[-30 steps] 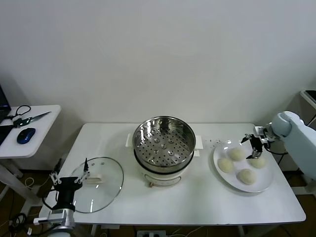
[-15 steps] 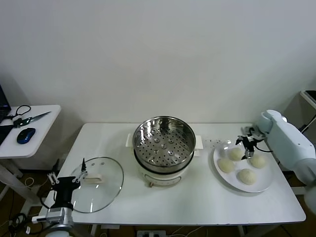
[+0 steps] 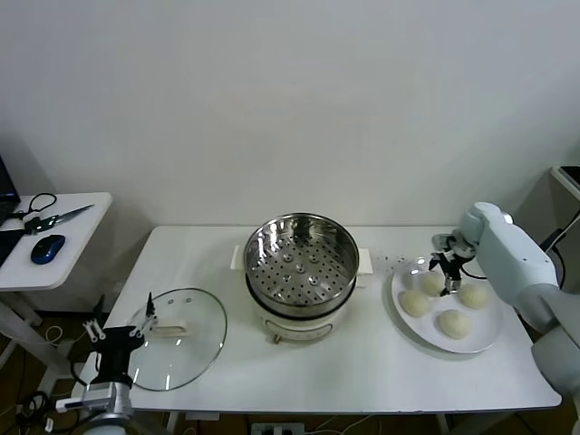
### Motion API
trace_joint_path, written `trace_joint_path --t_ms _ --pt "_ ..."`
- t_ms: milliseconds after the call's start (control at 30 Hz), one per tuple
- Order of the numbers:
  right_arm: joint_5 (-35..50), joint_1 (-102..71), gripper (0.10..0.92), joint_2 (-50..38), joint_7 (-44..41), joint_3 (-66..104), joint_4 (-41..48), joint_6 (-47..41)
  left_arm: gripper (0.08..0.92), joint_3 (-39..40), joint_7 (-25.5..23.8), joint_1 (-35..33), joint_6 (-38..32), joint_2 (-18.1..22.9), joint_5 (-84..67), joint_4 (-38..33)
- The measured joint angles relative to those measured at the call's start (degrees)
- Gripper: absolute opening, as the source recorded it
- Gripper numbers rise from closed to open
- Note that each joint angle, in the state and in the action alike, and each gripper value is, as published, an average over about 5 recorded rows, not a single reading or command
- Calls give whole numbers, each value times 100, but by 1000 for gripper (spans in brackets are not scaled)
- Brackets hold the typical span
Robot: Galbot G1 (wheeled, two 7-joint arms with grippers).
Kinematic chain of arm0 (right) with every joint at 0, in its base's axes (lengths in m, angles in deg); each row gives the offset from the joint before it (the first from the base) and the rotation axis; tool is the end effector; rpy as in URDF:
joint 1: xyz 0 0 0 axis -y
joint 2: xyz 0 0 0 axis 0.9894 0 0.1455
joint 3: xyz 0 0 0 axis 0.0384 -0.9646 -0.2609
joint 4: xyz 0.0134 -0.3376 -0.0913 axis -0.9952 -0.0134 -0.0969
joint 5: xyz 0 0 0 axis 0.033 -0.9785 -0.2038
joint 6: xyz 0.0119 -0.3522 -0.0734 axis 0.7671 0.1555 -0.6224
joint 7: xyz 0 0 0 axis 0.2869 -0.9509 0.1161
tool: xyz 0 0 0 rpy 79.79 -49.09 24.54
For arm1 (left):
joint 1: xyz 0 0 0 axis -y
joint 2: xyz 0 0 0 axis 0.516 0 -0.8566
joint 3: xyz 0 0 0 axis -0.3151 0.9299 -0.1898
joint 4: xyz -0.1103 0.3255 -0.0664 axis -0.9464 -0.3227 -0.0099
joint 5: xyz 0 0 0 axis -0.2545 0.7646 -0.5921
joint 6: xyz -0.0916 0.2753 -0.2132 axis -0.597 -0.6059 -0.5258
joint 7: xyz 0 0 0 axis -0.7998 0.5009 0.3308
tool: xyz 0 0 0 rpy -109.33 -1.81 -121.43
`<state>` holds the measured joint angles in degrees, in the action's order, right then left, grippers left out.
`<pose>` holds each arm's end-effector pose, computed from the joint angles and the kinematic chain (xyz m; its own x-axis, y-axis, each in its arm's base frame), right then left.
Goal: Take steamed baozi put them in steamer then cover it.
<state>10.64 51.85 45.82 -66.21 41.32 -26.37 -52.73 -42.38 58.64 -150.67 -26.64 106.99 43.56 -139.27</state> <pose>0.6073 -0.2327 -0.2469 -0.1116 -0.0075 0.9937 -0.9918 -0.0622 -0.1119 0.1806 0.0941 -0.3295 -0.9703 -0.2417 -0.0078 -0.2362 0.9403 0.2449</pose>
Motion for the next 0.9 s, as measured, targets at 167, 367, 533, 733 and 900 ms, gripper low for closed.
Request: trace_joint_path --t_ms 167,367,533,733,900 --pt "-132 17 692 48 9 138 102 46 823 1 19 -6 6 -1 2 -1" --pt "-207 67 656 55 -4 247 133 111 823 7 39 -13 24 -1 10 -21" --pt "-164 163 653 9 -75 245 64 260 823 -1 21 -58 34 -1 12 -62" --pt "344 525 653 -186 -279 -352 -445 514 823 -11 -3 -126 45 -14 14 -128" --pt "923 1113 653 -279 -426 -1200 -1093 781 823 -9 -25 -189 63 -17 15 -189"
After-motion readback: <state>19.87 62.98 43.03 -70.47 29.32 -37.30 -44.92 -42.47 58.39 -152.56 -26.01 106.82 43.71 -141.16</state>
